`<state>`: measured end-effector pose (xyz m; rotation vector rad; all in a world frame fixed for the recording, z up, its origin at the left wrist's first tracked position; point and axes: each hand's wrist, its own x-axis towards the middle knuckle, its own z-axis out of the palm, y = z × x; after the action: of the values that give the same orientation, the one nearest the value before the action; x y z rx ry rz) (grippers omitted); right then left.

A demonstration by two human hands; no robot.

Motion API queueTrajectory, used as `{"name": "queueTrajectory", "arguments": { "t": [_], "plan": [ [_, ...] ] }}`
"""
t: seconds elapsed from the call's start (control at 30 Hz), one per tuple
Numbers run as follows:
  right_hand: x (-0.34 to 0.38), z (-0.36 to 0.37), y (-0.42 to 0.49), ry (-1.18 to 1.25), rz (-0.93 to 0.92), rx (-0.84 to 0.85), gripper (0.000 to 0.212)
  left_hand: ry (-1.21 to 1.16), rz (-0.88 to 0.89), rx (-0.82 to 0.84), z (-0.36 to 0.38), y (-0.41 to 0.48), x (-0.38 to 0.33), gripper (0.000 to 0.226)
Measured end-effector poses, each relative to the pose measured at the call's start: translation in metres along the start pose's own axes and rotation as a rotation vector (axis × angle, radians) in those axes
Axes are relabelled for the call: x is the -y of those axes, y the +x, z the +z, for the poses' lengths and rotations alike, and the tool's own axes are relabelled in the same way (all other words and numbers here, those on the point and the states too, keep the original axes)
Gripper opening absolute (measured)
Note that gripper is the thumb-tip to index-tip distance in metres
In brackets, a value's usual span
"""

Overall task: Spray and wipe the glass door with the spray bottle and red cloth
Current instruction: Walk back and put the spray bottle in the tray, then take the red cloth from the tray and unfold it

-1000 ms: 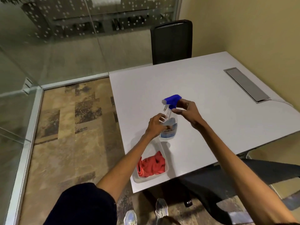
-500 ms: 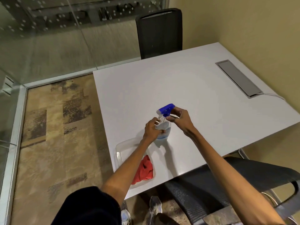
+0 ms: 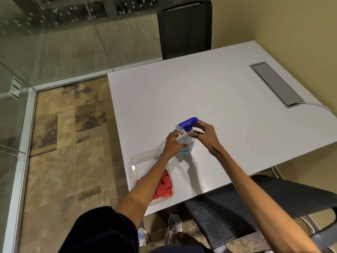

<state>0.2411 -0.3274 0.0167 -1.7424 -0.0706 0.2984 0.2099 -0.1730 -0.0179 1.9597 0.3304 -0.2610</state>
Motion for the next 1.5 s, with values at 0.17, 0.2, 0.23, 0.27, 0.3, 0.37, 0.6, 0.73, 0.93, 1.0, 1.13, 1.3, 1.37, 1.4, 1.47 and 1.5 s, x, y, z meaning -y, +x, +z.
{"name": "queueTrajectory", "arguments": {
  "t": [0.17, 0.2, 0.23, 0.27, 0.3, 0.37, 0.6, 0.73, 0.93, 1.0, 1.13, 1.3, 1.37, 1.4, 1.47, 1.5],
  "plan": [
    [-0.009, 0.002, -0.013, -0.073, -0.032, -0.111, 0.069, 0.012, 0.037, -0.028, -0.003, -0.014, 0.004, 0.082],
    [-0.013, 0.004, -0.016, -0.062, -0.02, -0.145, 0.069, 0.019, 0.05, -0.033, -0.005, -0.017, 0.006, 0.082],
    [-0.016, 0.006, -0.02, -0.051, -0.002, -0.176, 0.068, 0.018, 0.06, -0.04, -0.008, -0.02, 0.009, 0.079],
    [-0.02, 0.009, -0.024, -0.042, 0.017, -0.202, 0.067, 0.007, 0.063, -0.05, -0.011, -0.023, 0.01, 0.076],
    [-0.024, 0.012, -0.028, -0.038, 0.034, -0.221, 0.065, -0.012, 0.061, -0.062, -0.016, -0.027, 0.013, 0.073],
    [-0.03, 0.022, -0.037, -0.04, 0.039, -0.229, 0.056, -0.046, 0.047, -0.088, -0.026, -0.036, 0.019, 0.066],
    [-0.045, 0.08, -0.063, -0.221, -0.027, -0.034, 0.026, 0.018, -0.018, -0.163, -0.06, -0.075, 0.058, 0.032],
    [-0.052, 0.107, -0.067, -0.79, -0.166, 0.369, 0.023, 0.297, -0.056, -0.089, -0.078, -0.099, 0.084, 0.03],
    [-0.069, 0.137, -0.083, -1.424, -0.201, 0.785, 0.057, 0.899, 0.032, 0.217, -0.083, -0.12, 0.121, 0.049],
    [-0.073, 0.141, -0.087, -1.487, -0.19, 0.842, 0.064, 1.032, 0.065, 0.279, -0.083, -0.122, 0.127, 0.058],
    [-0.078, 0.139, -0.093, -1.533, -0.244, 0.815, 0.07, 1.199, 0.026, 0.424, -0.079, -0.126, 0.132, 0.073],
    [-0.076, 0.134, -0.094, -1.482, -0.288, 0.761, 0.043, 1.222, 0.074, 0.397, -0.081, -0.124, 0.133, 0.052],
    [-0.074, 0.132, -0.091, -1.419, -0.269, 0.752, 0.036, 1.178, 0.127, 0.35, -0.084, -0.126, 0.134, 0.042],
    [-0.072, 0.131, -0.09, -1.371, -0.249, 0.749, 0.035, 1.143, 0.147, 0.336, -0.087, -0.126, 0.134, 0.038],
    [-0.066, 0.129, -0.085, -1.252, -0.2, 0.743, 0.03, 1.064, 0.178, 0.326, -0.095, -0.128, 0.13, 0.033],
    [-0.063, 0.128, -0.083, -1.19, -0.178, 0.736, 0.027, 1.013, 0.189, 0.319, -0.099, -0.128, 0.128, 0.031]
  ]
}}
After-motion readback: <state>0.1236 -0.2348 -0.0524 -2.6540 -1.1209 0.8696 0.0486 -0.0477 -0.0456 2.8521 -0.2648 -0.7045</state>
